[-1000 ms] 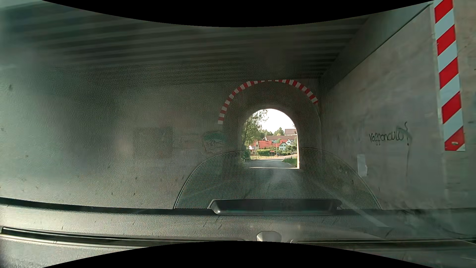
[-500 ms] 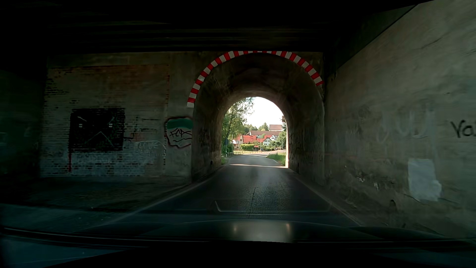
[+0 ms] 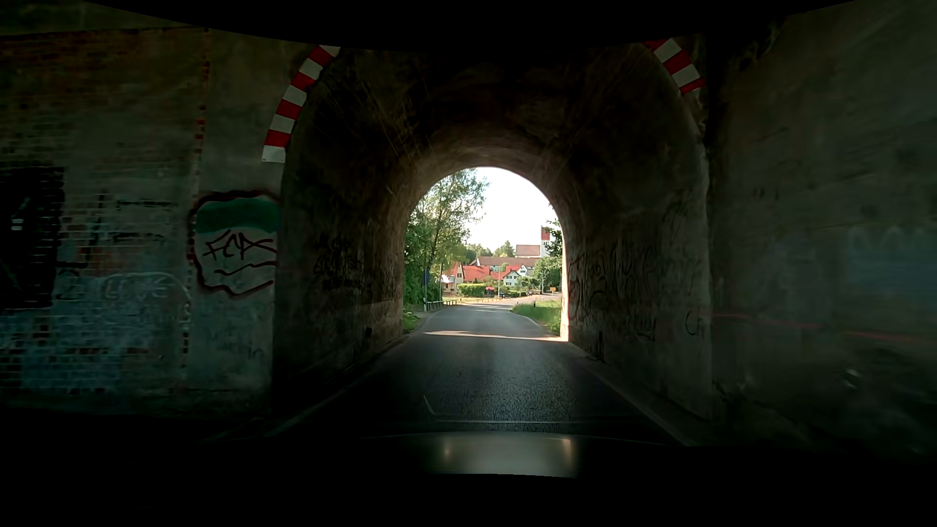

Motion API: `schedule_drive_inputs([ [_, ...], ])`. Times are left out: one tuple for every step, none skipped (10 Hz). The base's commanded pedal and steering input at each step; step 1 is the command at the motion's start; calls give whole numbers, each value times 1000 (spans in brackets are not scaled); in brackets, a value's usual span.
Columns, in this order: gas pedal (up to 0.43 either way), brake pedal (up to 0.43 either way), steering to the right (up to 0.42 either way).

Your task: Follow the waypoints while adhering to traffic rules and regulations

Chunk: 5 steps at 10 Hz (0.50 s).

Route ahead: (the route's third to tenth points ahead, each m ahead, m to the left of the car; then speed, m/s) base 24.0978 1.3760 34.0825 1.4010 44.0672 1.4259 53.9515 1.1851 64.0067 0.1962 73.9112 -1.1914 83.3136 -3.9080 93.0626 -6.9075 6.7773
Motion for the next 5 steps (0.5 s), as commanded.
schedule_drive_inputs([
  [177, 6, 8],
  [177, 6, 1],
  [177, 6, -2],
  [177, 6, -2],
  [177, 6, -3],
])
